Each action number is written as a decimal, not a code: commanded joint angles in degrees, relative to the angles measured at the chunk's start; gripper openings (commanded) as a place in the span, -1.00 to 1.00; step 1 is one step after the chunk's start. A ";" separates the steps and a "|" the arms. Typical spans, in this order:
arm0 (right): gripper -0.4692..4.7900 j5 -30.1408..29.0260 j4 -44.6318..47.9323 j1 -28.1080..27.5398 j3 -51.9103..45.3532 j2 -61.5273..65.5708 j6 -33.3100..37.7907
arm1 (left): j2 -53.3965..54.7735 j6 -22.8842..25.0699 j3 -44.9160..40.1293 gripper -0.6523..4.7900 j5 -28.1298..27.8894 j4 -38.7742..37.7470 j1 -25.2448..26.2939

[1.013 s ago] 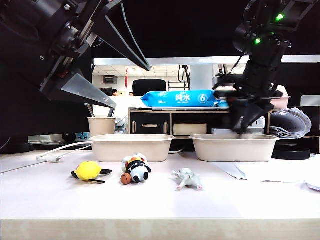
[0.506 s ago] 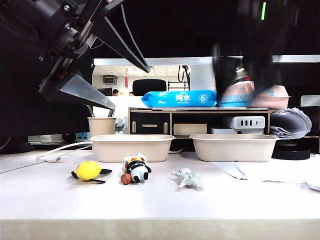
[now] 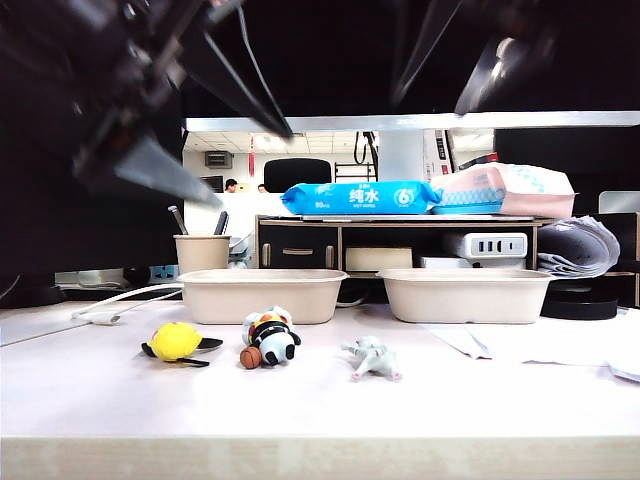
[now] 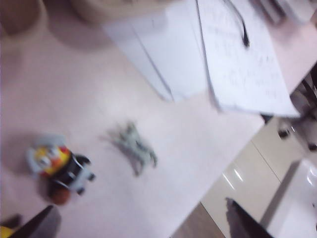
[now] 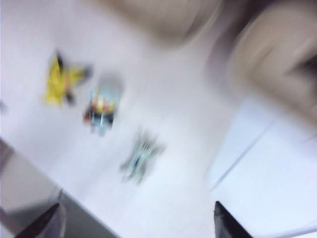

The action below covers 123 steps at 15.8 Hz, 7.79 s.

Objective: Put the dolls with similar sizes into the same paper box, while dolls with different sizes go into separate paper boxes.

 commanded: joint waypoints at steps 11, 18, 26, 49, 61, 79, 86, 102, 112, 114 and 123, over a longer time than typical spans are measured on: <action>0.78 -3.96 26.03 8.09 -22.71 5.16 12.35 | -8.22 4.74 0.24 1.00 -3.23 -8.85 -0.09; 0.78 1.99 25.49 9.64 -22.73 9.38 12.04 | -8.22 5.25 0.24 1.00 -3.26 -9.05 -0.09; 0.43 2.23 29.07 10.58 -22.73 13.25 13.44 | -8.22 5.33 0.24 1.00 -3.26 -9.07 -0.09; -0.83 12.20 14.03 5.81 -6.47 13.81 0.96 | -8.35 6.97 0.22 1.00 -5.84 -9.94 -0.07; -0.83 17.16 14.67 -9.92 8.50 15.52 -4.85 | -8.33 9.31 0.20 1.00 -8.68 -9.94 -0.07; 0.46 13.35 8.85 -12.74 8.52 19.52 -5.92 | -8.33 9.62 0.17 1.00 -11.23 -9.92 -0.07; 0.44 7.65 -1.70 -12.74 8.52 -13.90 -1.51 | -2.67 7.78 -0.13 1.00 -16.06 -4.22 0.28; 0.37 -7.30 24.11 7.63 -15.47 1.81 5.75 | 8.37 -9.07 -0.15 1.00 -20.39 -6.97 0.22; 0.34 -7.30 23.54 9.03 -15.41 1.73 5.49 | 15.56 -13.60 -0.13 1.00 -21.79 -4.94 0.22; 0.34 -7.30 23.17 9.03 -15.41 1.73 5.44 | 15.63 -13.60 -0.13 1.00 -23.85 -3.91 0.22; 0.33 -7.96 21.75 9.03 -15.41 1.73 4.31 | 19.52 -19.87 -0.13 1.00 -23.78 -2.58 0.22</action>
